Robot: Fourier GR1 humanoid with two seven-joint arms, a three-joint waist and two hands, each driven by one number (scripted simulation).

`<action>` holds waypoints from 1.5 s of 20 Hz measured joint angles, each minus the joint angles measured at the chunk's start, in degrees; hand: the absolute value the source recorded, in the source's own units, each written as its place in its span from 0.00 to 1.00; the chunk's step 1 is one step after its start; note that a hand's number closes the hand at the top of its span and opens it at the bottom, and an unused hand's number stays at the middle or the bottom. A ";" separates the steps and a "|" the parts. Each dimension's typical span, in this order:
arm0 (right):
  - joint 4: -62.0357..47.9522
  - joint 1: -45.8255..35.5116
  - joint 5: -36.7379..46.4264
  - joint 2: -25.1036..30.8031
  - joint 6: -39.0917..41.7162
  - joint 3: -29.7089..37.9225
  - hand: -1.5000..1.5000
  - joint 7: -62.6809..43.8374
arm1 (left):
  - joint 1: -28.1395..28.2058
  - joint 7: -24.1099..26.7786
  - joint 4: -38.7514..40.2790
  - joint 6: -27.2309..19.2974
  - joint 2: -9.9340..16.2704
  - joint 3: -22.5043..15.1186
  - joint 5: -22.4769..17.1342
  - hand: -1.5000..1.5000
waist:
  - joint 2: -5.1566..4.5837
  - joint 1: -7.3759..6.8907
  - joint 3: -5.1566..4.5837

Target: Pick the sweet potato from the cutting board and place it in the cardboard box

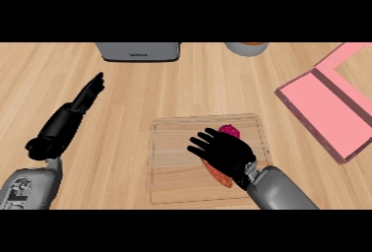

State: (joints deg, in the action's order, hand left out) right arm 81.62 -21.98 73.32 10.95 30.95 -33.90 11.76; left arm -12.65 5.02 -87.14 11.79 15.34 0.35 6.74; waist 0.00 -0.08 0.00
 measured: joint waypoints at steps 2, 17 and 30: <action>-1.77 0.02 0.93 -0.02 -1.98 -0.46 1.00 2.16 | -0.45 -0.98 -0.24 0.54 -0.10 0.29 -0.12 0.50 | 0.00 -0.05 0.00; -14.49 -4.55 -1.34 -8.12 -15.29 16.23 1.00 -5.57 | 0.37 -0.86 -1.90 1.65 -0.56 0.86 0.34 0.50 | -0.39 -0.51 0.02; -18.20 -19.88 -2.93 -10.33 -26.84 22.66 1.00 -22.17 | -1.40 -0.04 1.14 1.99 -0.76 1.72 0.94 0.50 | -0.04 -0.28 0.00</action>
State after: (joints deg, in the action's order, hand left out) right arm 63.42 -41.85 70.39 0.63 4.11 -11.24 -10.41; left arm -14.05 4.98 -86.00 13.79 14.58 2.07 7.68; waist -0.04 -0.37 0.00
